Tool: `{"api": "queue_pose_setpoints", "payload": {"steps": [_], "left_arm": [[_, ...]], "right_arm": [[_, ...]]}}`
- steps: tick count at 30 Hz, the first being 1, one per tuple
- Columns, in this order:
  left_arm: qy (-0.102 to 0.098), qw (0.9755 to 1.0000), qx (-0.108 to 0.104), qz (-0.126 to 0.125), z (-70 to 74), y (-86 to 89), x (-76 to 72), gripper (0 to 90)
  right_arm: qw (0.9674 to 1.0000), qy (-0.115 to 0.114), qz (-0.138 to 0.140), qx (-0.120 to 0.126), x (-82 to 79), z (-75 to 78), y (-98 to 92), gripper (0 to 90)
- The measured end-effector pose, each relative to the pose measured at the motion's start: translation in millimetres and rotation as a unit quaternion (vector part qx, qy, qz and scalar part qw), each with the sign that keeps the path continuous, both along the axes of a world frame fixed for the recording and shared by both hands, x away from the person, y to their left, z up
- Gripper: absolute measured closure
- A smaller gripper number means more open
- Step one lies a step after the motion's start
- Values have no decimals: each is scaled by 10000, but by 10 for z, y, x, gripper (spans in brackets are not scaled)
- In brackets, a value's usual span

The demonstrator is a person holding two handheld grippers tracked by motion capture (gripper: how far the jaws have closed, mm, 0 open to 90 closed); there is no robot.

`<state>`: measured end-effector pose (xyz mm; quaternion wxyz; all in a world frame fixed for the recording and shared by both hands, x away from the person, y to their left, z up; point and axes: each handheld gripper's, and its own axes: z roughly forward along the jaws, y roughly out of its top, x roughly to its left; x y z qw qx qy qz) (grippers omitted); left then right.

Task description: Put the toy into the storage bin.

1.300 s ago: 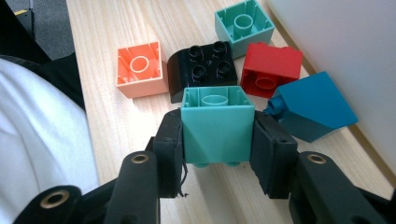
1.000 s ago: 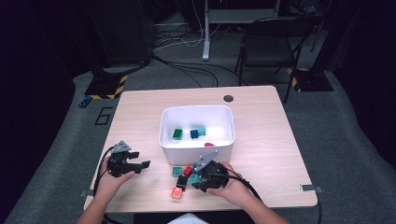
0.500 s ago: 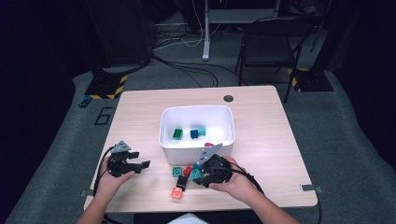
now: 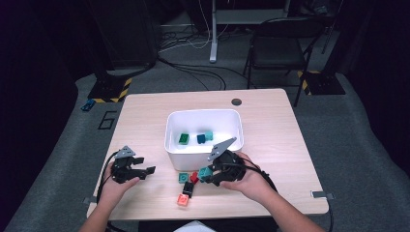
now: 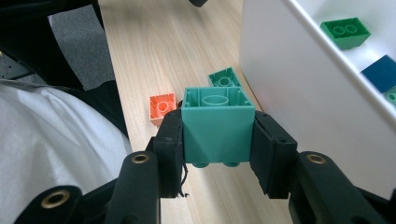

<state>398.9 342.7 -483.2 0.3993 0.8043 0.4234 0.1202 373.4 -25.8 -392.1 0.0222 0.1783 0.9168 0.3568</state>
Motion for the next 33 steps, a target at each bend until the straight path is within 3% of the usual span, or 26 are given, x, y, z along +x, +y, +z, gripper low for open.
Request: {"api": "queue_pose_setpoints", "payload": {"steps": [11, 33], "left_arm": [[-5, 10000, 10, 17, -2, 1, 2, 274], [1, 10000, -7, 10, -1, 11, 4, 274]], "right_arm": [[9999, 11, -67, 101, 79, 297, -40, 581], [9994, -220, -241, 67, 355, 595, 2, 581]]}}
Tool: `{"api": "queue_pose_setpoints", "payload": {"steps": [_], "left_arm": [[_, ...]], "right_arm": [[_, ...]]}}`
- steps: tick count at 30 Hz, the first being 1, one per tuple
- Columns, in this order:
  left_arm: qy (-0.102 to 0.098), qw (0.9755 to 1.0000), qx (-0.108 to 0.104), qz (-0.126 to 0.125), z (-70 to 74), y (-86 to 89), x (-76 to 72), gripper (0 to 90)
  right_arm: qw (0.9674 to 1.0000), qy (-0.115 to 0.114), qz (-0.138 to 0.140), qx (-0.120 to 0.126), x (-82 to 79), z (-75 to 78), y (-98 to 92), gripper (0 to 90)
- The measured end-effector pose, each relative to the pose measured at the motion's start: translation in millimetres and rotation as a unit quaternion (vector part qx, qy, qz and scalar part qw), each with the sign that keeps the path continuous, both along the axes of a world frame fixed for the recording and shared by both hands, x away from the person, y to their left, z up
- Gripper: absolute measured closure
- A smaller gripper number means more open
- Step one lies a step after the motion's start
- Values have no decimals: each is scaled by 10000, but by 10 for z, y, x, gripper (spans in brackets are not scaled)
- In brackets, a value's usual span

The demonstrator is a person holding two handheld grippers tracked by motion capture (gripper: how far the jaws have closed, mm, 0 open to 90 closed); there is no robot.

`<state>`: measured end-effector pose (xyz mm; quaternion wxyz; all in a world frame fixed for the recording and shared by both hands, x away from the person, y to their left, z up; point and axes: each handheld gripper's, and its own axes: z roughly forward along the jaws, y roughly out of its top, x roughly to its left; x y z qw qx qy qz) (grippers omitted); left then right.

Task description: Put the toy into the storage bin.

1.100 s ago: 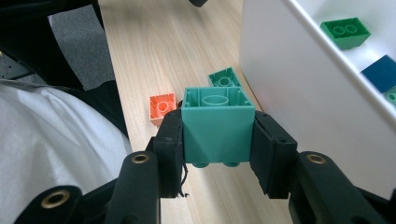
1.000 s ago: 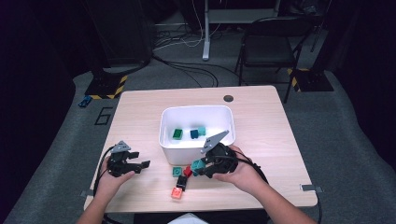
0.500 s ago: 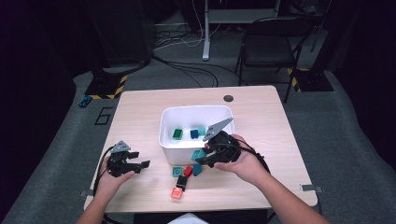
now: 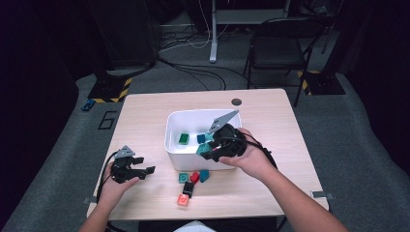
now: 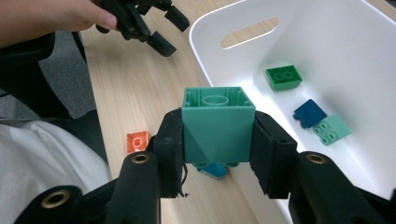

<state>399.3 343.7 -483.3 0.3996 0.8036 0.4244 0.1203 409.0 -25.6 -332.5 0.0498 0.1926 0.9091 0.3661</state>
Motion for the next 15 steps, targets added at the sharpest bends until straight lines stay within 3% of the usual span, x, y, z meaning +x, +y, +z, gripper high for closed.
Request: {"api": "queue_pose_setpoints", "payload": {"steps": [15], "left_arm": [[-1, 10000, -11, 3, -2, 12, 6, 275]], "right_arm": [[9995, -6, -299, -32, 327, -24, 100, 581]]}}
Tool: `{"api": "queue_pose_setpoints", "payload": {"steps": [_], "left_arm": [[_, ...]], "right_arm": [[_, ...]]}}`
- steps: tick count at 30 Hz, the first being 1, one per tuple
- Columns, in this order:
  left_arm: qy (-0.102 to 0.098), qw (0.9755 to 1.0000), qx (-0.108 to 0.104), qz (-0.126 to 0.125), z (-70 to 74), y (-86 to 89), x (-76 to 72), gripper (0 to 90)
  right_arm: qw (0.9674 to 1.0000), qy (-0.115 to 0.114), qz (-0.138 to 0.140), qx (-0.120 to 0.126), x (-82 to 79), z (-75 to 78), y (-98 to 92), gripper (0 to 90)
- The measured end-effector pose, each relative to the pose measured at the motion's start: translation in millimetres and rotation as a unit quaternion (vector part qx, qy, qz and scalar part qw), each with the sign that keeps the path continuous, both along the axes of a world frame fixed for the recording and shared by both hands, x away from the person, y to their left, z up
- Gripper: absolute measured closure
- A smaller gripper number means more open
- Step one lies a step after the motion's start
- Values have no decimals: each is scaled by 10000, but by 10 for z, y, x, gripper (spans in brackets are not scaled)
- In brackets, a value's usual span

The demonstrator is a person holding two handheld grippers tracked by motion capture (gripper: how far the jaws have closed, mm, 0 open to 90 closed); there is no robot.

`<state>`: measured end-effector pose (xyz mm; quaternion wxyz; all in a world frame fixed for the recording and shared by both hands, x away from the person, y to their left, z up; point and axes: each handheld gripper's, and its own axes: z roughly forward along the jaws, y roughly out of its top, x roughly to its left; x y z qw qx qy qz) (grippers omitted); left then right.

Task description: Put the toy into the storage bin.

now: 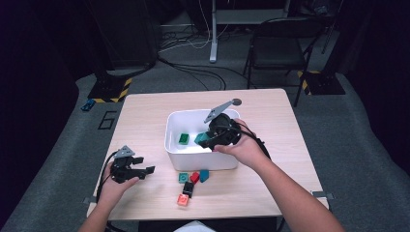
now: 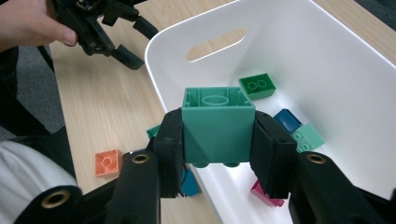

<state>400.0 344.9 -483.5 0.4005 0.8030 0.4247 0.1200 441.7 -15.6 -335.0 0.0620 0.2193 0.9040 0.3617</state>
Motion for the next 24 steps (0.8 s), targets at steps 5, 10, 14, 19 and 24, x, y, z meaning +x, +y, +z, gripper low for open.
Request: {"api": "queue_pose_setpoints", "payload": {"steps": [5, 10, 14, 19, 24], "left_arm": [[-5, 10000, -2, -4, 0, 3, 2, 275], [-8, 10000, 3, -8, 1, 5, 4, 275], [-26, 10000, 3, -13, 3, 10, 6, 275], [-10, 10000, 23, -15, 8, 16, 6, 275], [-32, 10000, -14, 16, 3, 17, 7, 275]], "right_arm": [[10000, 20, -89, -3, 96, -31, 57, 581], [9999, 0, -136, 5, 196, -73, 128, 581], [9998, 12, -184, -19, 270, -114, 202, 581], [9998, -27, -183, -27, 366, -167, 292, 581], [9998, -31, -193, -22, 468, -229, 378, 581]]}}
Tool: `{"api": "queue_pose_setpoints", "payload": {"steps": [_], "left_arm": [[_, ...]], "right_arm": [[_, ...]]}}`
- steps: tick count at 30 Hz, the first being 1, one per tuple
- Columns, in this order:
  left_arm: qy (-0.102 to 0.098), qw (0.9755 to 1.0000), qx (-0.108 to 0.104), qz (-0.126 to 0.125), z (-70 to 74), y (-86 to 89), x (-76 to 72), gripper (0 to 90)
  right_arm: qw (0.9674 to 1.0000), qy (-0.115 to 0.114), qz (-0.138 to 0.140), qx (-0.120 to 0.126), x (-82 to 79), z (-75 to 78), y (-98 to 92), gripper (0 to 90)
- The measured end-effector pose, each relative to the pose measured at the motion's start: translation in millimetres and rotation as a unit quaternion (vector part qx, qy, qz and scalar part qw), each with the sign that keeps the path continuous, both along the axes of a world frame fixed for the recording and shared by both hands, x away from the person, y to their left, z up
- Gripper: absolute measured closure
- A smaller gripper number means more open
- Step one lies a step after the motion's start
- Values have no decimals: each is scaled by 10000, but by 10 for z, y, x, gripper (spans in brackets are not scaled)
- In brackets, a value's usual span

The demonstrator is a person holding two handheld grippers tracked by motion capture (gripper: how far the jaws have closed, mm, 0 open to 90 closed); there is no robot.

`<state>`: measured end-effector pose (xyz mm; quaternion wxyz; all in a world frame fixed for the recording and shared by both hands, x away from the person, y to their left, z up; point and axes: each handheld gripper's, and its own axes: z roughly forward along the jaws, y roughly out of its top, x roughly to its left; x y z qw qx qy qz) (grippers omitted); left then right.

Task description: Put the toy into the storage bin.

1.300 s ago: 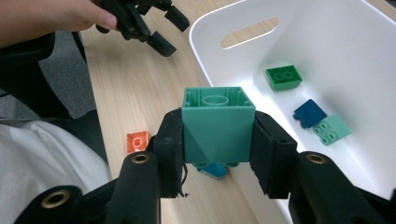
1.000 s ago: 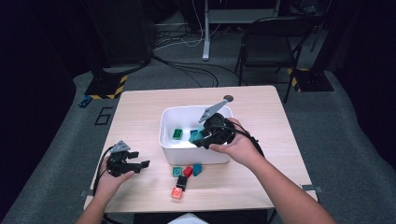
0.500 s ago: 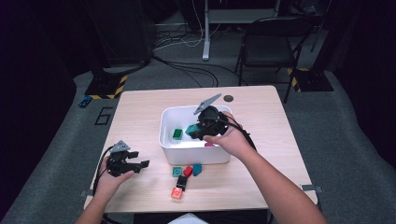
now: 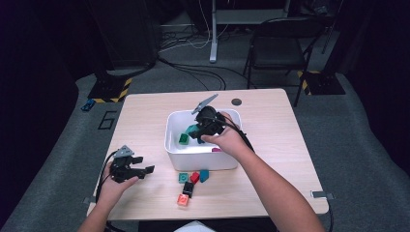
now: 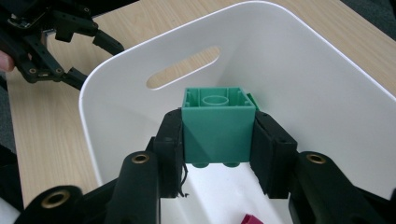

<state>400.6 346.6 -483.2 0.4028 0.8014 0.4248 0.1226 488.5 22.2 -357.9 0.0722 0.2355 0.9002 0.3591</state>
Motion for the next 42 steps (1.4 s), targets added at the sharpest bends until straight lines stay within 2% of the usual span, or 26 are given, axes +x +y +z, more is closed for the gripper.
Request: {"api": "queue_pose_setpoints", "payload": {"steps": [14, 27, 31, 34, 38, 42], "left_arm": [[8, 10000, 10, -17, -2, 6, 7, 275], [40, 10000, 5, -37, -5, 4, 9, 276], [66, 10000, 14, -48, -3, 10, 9, 276], [40, 10000, 2, -36, -6, 9, 8, 276], [30, 10000, -1, -26, -6, 9, 9, 276], [36, 10000, 10, -30, -8, 1, 10, 276]], "right_arm": [[9998, 13, -120, -125, 270, -262, 221, 581], [9990, 197, -219, -324, 427, -465, 346, 572], [9988, 256, -305, -271, 435, -466, 345, 511], [9988, 260, -320, -271, 415, -428, 318, 510], [9992, 201, -302, -180, 341, -305, 239, 497], [9997, 41, -181, -161, 232, -160, 145, 485]]}}
